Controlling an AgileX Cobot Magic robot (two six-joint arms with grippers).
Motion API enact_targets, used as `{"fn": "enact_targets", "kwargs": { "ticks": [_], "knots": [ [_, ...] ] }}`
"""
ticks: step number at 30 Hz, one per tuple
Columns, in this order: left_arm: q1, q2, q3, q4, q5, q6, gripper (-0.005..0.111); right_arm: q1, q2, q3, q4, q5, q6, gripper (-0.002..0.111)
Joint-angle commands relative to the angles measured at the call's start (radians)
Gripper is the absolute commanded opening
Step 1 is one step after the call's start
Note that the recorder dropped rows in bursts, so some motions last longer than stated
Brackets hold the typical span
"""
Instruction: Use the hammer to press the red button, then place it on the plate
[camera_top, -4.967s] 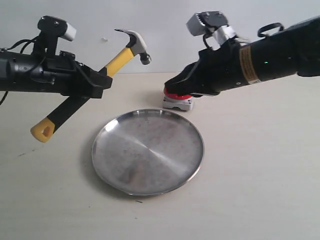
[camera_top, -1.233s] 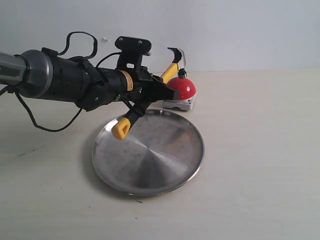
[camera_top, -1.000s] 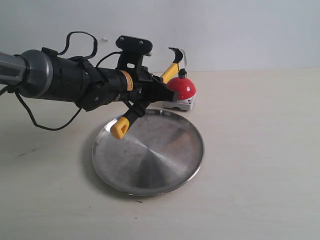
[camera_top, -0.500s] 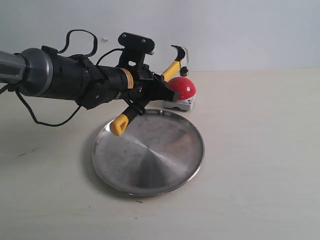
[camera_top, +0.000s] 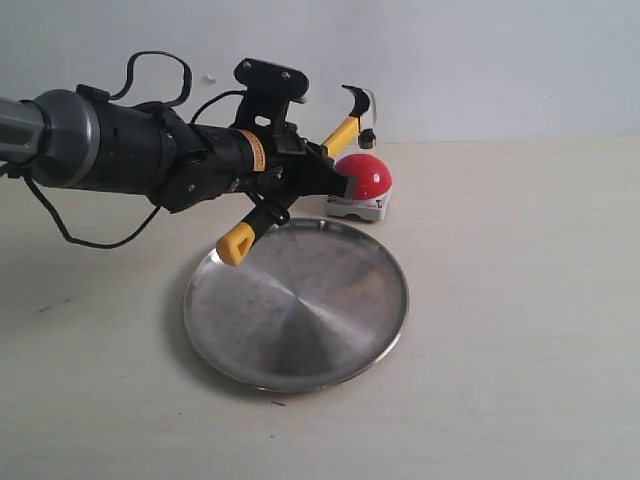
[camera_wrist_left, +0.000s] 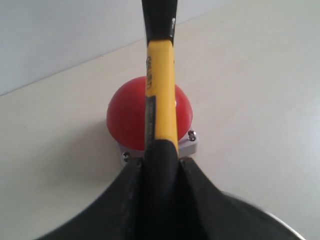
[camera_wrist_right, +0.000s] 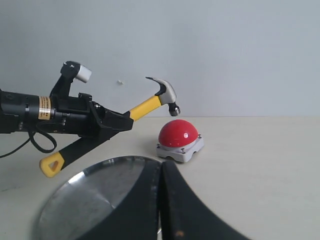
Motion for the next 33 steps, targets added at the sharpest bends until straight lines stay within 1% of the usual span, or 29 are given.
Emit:
{"fn": "enact_targets", "kwargs": {
  "ticks": [1,6,11,17,21,24,26,30,33],
  "knots": [
    [0.001,-0.094,-0.019,-0.014,-0.067,0.003,0.000,-0.003,-0.006,0.004,-0.003,-0.023,0.002,0.000],
    [0.001,-0.157,-0.019,-0.014,-0.067,0.003,0.000,-0.003,-0.006,0.004,-0.003,-0.023,0.002,0.000],
    [0.001,-0.161,-0.019,-0.014,-0.061,0.003,0.000,-0.003,-0.006,0.004,-0.003,-0.023,0.002,0.000],
    [0.001,-0.090,-0.019,-0.014,-0.065,0.003,0.000,-0.003,-0.006,0.004,-0.003,-0.023,0.002,0.000],
    [0.001,-0.008,-0.019,-0.014,-0.088,0.003,0.000,-0.003,-0.006,0.004,-0.003,-0.023,0.002,0.000],
    [0.001,0.062,-0.019,-0.016,-0.071,0.001,0.000,-0.003,-0.006,0.004,-0.003,-0.023,0.002,0.000],
    [0.001,0.076,-0.019,-0.016,-0.069,0.001,0.000,-0.003,-0.006,0.004,-0.003,-0.023,0.002,0.000],
    [0.001,-0.012,-0.019,-0.016,-0.069,0.001,0.000,-0.003,-0.006,0.004,-0.003,-0.023,0.002,0.000],
    [0.001,-0.109,-0.019,-0.016,-0.030,0.001,0.000,-0.003,-0.006,0.004,-0.003,-0.023,0.002,0.000]
  ]
}}
